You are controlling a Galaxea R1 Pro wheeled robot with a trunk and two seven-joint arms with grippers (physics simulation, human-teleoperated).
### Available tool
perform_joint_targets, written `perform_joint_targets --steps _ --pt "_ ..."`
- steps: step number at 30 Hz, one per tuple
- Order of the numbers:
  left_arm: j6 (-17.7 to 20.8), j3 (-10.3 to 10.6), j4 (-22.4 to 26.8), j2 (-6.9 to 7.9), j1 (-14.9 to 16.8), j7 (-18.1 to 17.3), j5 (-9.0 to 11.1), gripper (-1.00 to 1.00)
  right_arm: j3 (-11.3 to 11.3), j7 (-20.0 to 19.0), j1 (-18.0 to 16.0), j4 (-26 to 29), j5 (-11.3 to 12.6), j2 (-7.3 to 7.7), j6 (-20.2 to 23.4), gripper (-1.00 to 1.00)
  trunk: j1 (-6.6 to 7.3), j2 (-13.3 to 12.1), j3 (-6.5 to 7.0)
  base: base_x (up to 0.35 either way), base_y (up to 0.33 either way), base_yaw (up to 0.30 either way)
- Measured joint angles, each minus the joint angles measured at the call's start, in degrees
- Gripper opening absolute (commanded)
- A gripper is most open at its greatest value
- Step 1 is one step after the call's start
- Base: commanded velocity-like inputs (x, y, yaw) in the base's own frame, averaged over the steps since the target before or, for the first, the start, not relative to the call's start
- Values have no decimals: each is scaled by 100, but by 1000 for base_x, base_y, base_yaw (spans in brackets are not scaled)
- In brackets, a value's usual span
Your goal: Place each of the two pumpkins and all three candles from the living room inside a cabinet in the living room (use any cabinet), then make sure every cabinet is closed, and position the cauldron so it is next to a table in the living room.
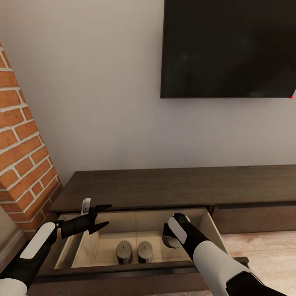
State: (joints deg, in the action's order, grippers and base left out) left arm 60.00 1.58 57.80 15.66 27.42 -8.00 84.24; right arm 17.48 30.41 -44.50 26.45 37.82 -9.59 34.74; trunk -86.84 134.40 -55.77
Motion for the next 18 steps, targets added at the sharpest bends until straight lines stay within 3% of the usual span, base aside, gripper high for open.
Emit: perform_joint_targets --steps 15,18 --pt "0 0 -3 3 -8 -8 -1 100 0 0 2 0 -1 -3 -7 -100 -330 602 -269 0 0 0" --pt "0 0 -3 0 -8 -9 4 100 1 0 1 1 -4 10 -10 -100 -330 603 -270 0 0 0"
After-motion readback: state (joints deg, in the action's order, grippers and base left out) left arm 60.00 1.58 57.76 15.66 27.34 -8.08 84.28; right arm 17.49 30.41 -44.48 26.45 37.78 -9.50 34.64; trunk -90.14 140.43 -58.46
